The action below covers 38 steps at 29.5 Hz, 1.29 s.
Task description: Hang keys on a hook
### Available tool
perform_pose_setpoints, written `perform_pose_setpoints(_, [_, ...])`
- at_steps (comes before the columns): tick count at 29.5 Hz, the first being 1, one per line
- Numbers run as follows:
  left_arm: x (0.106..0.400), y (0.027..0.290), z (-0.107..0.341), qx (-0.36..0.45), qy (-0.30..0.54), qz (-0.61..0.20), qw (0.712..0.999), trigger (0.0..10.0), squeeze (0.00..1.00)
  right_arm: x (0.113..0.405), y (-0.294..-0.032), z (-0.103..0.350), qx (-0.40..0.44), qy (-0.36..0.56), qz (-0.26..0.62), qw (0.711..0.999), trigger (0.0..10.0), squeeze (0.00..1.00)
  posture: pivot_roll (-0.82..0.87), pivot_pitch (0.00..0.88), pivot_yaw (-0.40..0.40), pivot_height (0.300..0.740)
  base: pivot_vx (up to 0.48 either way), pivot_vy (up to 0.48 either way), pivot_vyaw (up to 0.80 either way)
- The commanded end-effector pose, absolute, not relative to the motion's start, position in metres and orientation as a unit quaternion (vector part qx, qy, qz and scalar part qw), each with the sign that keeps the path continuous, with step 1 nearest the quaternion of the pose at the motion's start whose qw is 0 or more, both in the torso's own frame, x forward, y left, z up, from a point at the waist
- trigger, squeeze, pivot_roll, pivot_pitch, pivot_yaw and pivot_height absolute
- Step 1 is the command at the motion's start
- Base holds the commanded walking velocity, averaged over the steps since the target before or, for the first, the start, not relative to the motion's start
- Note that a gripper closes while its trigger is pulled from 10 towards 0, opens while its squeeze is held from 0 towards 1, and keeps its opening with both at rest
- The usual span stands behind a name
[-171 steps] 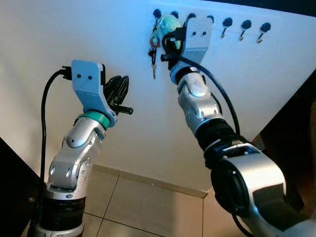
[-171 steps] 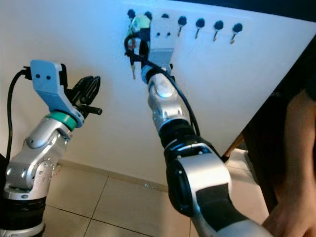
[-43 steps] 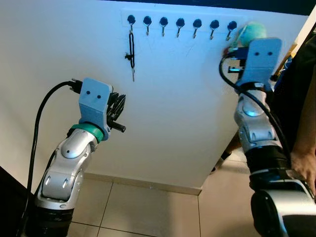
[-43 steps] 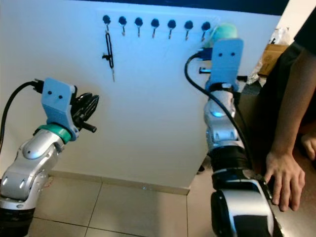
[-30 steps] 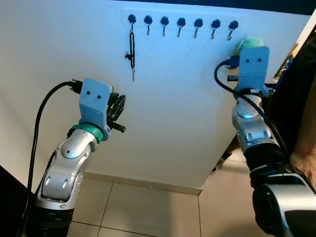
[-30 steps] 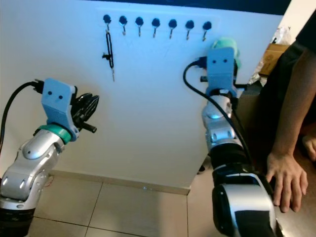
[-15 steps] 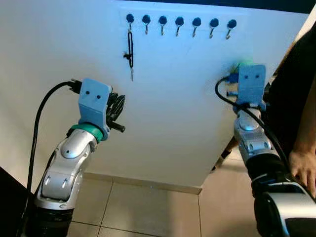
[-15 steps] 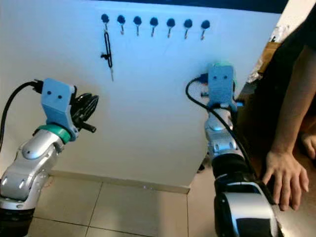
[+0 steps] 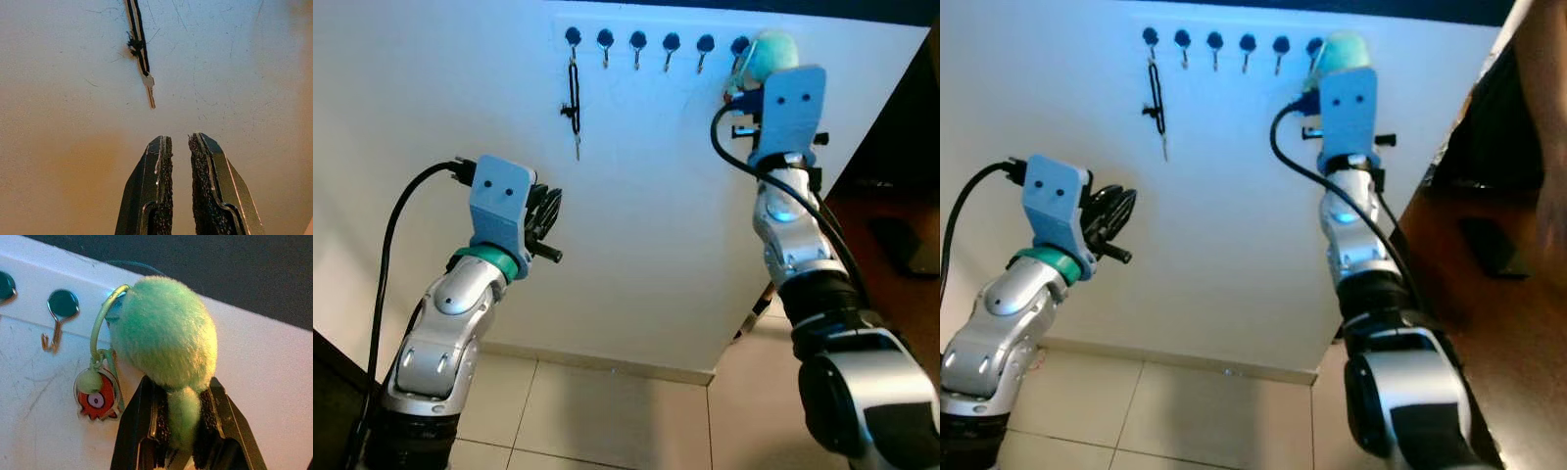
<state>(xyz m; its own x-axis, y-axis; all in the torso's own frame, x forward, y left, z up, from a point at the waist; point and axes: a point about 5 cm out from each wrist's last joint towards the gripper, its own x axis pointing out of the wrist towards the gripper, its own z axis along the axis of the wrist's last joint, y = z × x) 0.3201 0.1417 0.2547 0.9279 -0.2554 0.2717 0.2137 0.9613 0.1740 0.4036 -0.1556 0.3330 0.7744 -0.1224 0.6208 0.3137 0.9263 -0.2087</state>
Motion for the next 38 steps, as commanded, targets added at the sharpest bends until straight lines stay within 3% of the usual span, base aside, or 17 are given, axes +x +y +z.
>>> perform_pose_setpoints(1, [0.318,0.143,0.256,0.072,-0.149,-0.116,0.979,10.0,0.00,0.407,-0.157,0.327,-0.160,-0.296,-0.128,0.933,10.0,0.00,0.09,0.106,0.079,0.740,0.000,0.000,0.00])
perform_pose_setpoints(8, [0.317,0.144,0.255,0.071,-0.147,-0.115,0.980,10.0,0.00,0.408,-0.173,0.314,-0.164,-0.265,-0.168,0.935,10.0,0.00,0.08,0.105,0.083,0.740,0.000,0.000,0.00])
perform_pose_setpoints(15, [0.318,0.142,0.253,0.070,-0.145,-0.119,0.980,10.0,0.00,0.401,-0.217,0.273,-0.170,-0.204,-0.234,0.935,10.0,0.00,0.07,0.088,0.092,0.740,0.000,0.000,0.00])
perform_pose_setpoints(20, [0.319,0.143,0.253,0.069,-0.144,-0.120,0.980,10.0,0.00,0.400,-0.222,0.265,-0.172,-0.191,-0.242,0.936,10.0,0.00,0.07,0.083,0.096,0.740,0.000,0.000,0.00])
perform_pose_setpoints(31, [0.319,0.142,0.252,0.067,-0.144,-0.122,0.980,10.0,0.00,0.400,-0.215,0.256,-0.180,-0.187,-0.212,0.942,10.0,0.00,0.07,0.073,0.097,0.740,0.000,0.000,0.00])
perform_pose_setpoints(38, [0.319,0.142,0.251,0.068,-0.143,-0.121,0.980,10.0,0.00,0.402,-0.183,0.252,-0.081,-0.196,-0.111,0.971,10.0,0.00,0.07,0.073,0.096,0.740,0.000,0.000,0.00])
